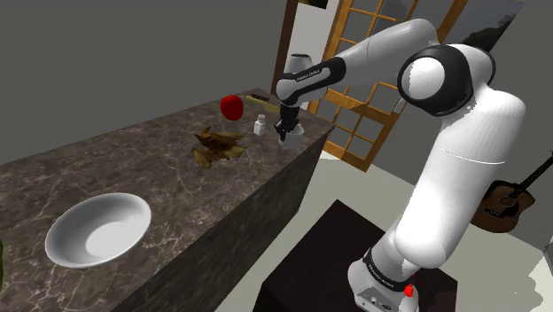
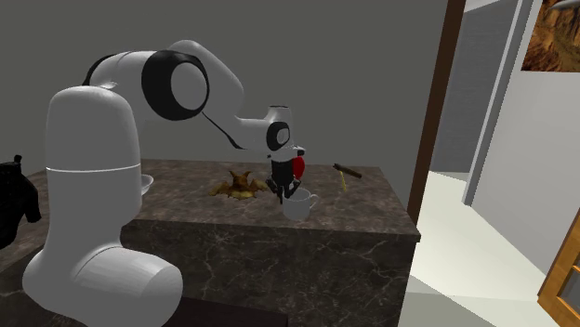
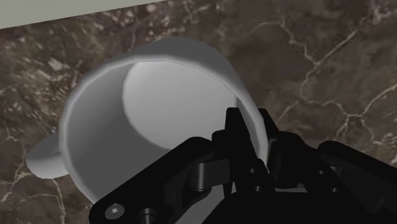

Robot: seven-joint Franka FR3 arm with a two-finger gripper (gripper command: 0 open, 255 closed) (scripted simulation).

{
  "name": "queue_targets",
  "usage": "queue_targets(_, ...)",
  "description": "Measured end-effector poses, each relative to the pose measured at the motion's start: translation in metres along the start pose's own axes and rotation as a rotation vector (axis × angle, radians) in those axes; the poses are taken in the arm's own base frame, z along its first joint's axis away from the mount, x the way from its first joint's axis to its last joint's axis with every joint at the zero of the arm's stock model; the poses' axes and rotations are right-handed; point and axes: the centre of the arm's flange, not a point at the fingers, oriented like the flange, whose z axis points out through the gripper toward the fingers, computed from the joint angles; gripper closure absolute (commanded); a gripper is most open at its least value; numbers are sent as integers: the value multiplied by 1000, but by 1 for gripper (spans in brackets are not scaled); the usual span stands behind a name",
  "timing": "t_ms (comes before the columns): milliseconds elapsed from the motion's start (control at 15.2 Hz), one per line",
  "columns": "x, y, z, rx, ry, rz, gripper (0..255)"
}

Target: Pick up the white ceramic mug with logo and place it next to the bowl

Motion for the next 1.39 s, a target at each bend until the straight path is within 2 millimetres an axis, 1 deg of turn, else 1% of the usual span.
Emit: queue_targets(1386, -2, 6, -109, 0, 0, 0, 255)
